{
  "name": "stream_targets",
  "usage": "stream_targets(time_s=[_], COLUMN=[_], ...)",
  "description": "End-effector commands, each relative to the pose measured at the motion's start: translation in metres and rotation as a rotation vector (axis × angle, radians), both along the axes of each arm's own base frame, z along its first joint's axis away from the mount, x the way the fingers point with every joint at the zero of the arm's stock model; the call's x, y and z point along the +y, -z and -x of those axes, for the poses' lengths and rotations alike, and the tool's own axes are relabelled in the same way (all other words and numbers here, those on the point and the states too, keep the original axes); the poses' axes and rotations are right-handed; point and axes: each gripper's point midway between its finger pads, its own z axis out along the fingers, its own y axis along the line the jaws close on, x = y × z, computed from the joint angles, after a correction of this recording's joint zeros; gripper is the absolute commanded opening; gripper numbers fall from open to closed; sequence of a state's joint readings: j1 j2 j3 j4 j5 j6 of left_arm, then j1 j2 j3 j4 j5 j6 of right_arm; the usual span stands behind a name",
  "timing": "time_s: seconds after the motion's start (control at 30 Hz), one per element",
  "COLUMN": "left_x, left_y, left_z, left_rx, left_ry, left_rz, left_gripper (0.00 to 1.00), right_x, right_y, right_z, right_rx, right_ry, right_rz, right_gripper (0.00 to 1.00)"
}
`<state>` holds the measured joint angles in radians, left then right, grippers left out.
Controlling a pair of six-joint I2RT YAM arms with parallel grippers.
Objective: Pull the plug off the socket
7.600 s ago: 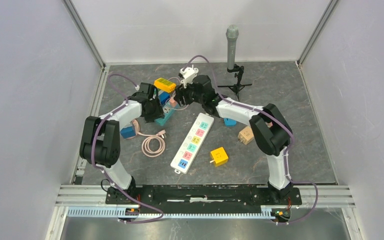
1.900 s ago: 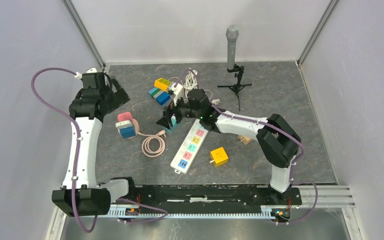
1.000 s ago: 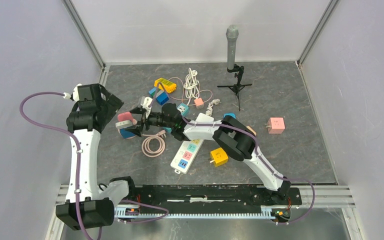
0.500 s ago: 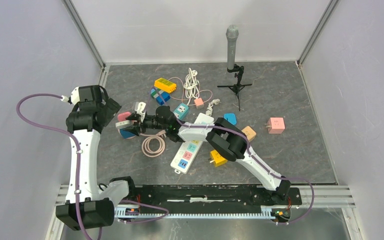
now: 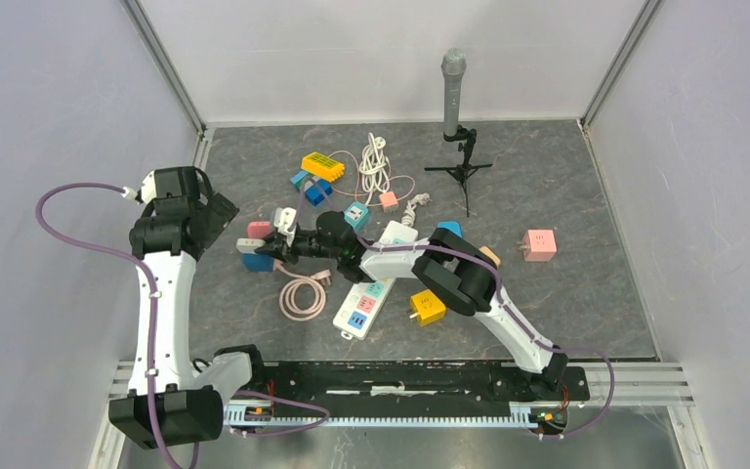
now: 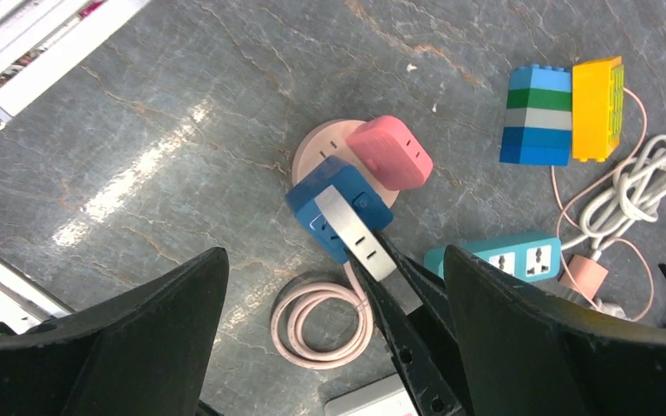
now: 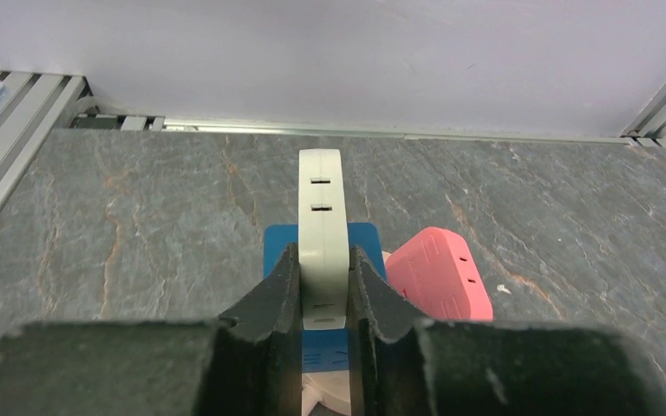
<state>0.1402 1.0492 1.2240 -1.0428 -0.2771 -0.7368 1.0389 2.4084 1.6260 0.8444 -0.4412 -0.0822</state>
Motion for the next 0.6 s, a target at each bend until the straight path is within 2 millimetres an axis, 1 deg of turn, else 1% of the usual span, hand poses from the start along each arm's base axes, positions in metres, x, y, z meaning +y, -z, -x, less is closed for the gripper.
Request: stream_targets(time_s=[0.0, 0.03, 0.07, 0.13, 0.23, 0.27, 0.33, 0.47, 0.57], left_x=[-0.006, -0.008, -0.009, -0.01, -0.013, -0.016, -0.02, -0.03, -0.039], left_y=[0.001, 0.003, 0.006, 0.01, 0.015, 0.018, 0.024, 0.041, 0.053], left_z=[-0.005, -0.005, -0.004, -0.003, -0.002, -0.001, 0.002, 0.013, 0.022], left_rx=[0.01, 0.016, 0.022, 0.034, 0.037, 0.039, 0.05, 0.078, 0.088], left_ry=[0.074, 0.084, 0.091, 0.103, 0.135, 0.149, 0.175, 0.225, 0.263], left_rz=[0.013, 0.018, 0.021, 0.025, 0.032, 0.039, 0.05, 0.084, 0.115], left_gripper=[1.0, 1.0, 1.0, 1.0, 1.0, 1.0, 1.0, 1.0, 0.95], right_x=[-0.016, -0.021, -0.025, -0.035, -0.051, -0.056, -0.064, -0.079, -0.081], right_y=[-0.052, -0.048, -0.05, -0.047, -0.039, -0.035, -0.032, -0.03, -0.023], right_z=[0.014, 0.016, 0.019, 0.024, 0.031, 0.032, 0.034, 0.033, 0.028], right_rx=[-0.092, -0.086, -0.087, -0.077, -0.054, -0.04, -0.016, 0.044, 0.127], right_ry=[-0.022, -0.021, -0.018, -0.017, -0.005, 0.004, 0.021, 0.074, 0.105], right_rz=[-0.068, -0.057, -0.057, -0.041, -0.017, -0.008, 0.002, 0.006, 0.064], right_gripper=[0.0, 0.0, 0.0, 0.0, 0.0, 0.0, 0.0, 0.0, 0.0])
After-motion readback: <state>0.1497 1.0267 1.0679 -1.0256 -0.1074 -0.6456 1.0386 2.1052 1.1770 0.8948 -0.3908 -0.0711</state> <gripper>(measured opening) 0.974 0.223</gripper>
